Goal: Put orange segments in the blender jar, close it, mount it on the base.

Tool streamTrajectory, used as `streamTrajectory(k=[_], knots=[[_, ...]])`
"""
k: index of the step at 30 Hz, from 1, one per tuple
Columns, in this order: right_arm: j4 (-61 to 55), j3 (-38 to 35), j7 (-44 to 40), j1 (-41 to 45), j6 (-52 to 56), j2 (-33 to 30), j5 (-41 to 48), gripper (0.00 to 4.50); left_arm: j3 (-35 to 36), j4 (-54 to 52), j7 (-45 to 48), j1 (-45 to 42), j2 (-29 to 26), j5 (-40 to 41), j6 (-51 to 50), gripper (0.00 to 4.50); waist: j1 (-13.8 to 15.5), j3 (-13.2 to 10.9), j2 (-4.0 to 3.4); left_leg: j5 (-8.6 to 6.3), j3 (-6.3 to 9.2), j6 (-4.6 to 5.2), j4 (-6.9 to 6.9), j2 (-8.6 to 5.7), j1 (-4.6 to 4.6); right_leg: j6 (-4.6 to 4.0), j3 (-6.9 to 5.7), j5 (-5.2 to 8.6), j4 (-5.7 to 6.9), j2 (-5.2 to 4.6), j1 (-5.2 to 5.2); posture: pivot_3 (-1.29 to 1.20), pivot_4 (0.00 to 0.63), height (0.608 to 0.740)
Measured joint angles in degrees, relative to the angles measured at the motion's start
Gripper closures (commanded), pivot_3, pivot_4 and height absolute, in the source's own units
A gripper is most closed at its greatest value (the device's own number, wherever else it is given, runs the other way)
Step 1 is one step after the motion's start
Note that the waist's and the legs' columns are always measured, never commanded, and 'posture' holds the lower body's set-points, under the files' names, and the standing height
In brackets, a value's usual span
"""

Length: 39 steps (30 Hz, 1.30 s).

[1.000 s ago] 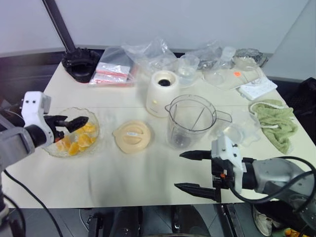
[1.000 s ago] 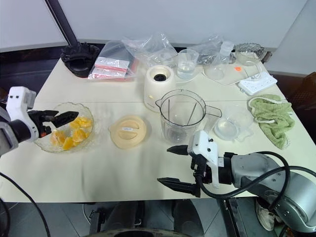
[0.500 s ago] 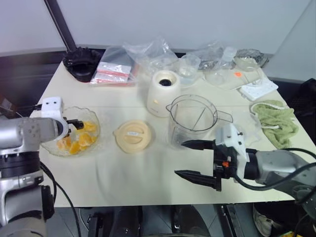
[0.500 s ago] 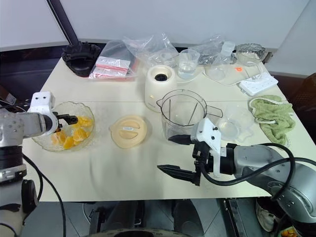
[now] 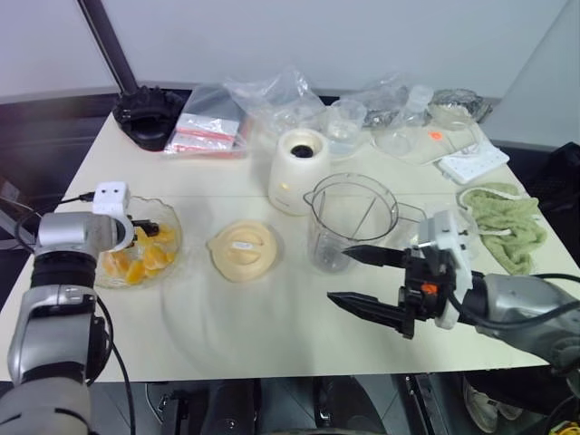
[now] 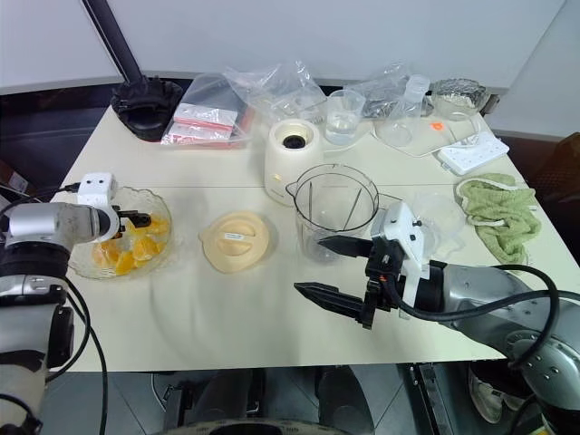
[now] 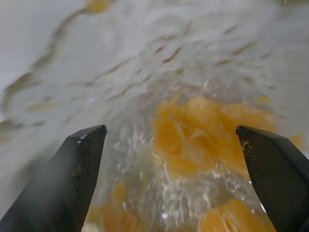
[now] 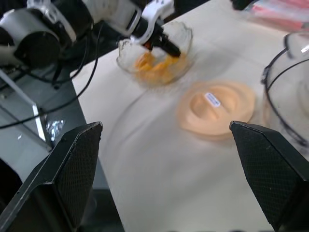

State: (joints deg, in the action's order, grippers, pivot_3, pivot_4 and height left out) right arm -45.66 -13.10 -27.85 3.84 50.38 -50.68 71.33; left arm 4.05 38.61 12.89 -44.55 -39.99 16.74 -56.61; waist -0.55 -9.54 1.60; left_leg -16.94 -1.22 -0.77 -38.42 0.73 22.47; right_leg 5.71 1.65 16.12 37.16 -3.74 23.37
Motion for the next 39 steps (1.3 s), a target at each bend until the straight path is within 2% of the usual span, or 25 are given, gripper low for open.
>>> streamTrajectory(k=[11,14,15,21,28,33,36,39], knots=[[-0.2,1.1,3.3,-0.7,-0.8,0.4,-3.0,0.06,-2.9,8.8,7.0,-4.7,2.6,-6.3,4.9,0.00,0.4,0.1,-0.08,0.02,0.02,0.00,-0.01,0.01,-0.03,0.00,-0.02,0.00,0.10,0.01,-0.02,0.00,0.150,0.740],[-0.2,1.1,3.5,-1.0,-0.9,0.4,-3.5,0.00,-3.3,9.4,7.3,-5.5,3.5,-7.8,4.9,0.85,0.9,0.1,-0.09,0.03,0.02,0.01,-0.03,0.01,-0.05,0.00,-0.03,0.00,0.12,0.04,-0.03,0.00,0.150,0.740],[-0.2,1.1,3.6,-1.1,-0.9,0.4,-3.6,0.00,-3.3,9.5,7.5,-5.5,3.8,-8.0,4.8,1.29,1.0,0.1,-0.09,0.03,0.02,0.01,-0.04,0.01,-0.05,0.00,-0.04,0.00,0.12,0.04,-0.03,0.00,0.150,0.740],[-0.3,1.5,6.1,0.6,-0.9,0.9,-3.5,0.00,-3.7,8.1,8.3,-5.6,4.9,-9.9,2.9,4.41,1.2,0.1,-0.09,0.03,0.01,0.02,-0.14,0.01,-0.04,0.01,-0.09,-0.01,0.14,0.06,-0.06,0.00,0.150,0.740],[-0.3,2.5,7.1,1.5,-0.9,1.2,-3.6,0.00,-2.5,4.8,8.4,-4.2,4.9,-10.0,-0.9,4.46,1.0,0.1,-0.09,0.02,0.01,0.03,-0.34,0.02,-0.02,0.01,-0.09,-0.01,0.22,0.08,-0.10,0.00,0.150,0.740],[-0.1,3.5,6.3,1.7,-0.9,1.2,-4.9,0.00,-2.4,-0.7,11.1,-3.2,2.8,-8.8,-7.7,4.46,0.8,0.0,-0.05,0.00,0.04,0.06,-0.40,0.04,0.07,0.02,-0.10,-0.01,0.23,0.09,-0.06,0.00,0.150,0.740],[0.2,3.7,5.6,1.7,-0.9,1.5,-5.5,0.00,-2.4,-4.7,14.1,-4.0,-0.2,-7.2,-12.8,4.46,0.8,0.0,0.00,0.00,0.11,0.06,-0.46,0.05,0.26,0.02,-0.13,-0.01,0.23,0.10,0.05,0.00,0.150,0.740],[0.9,4.6,4.7,1.7,-1.0,2.2,-6.6,0.00,-2.7,-6.7,17.8,-8.5,-5.3,-5.7,-17.5,4.46,0.8,0.0,0.02,0.00,0.18,0.06,-0.59,0.05,0.53,0.02,-0.24,-0.02,0.25,0.14,0.24,0.00,0.150,0.740]])
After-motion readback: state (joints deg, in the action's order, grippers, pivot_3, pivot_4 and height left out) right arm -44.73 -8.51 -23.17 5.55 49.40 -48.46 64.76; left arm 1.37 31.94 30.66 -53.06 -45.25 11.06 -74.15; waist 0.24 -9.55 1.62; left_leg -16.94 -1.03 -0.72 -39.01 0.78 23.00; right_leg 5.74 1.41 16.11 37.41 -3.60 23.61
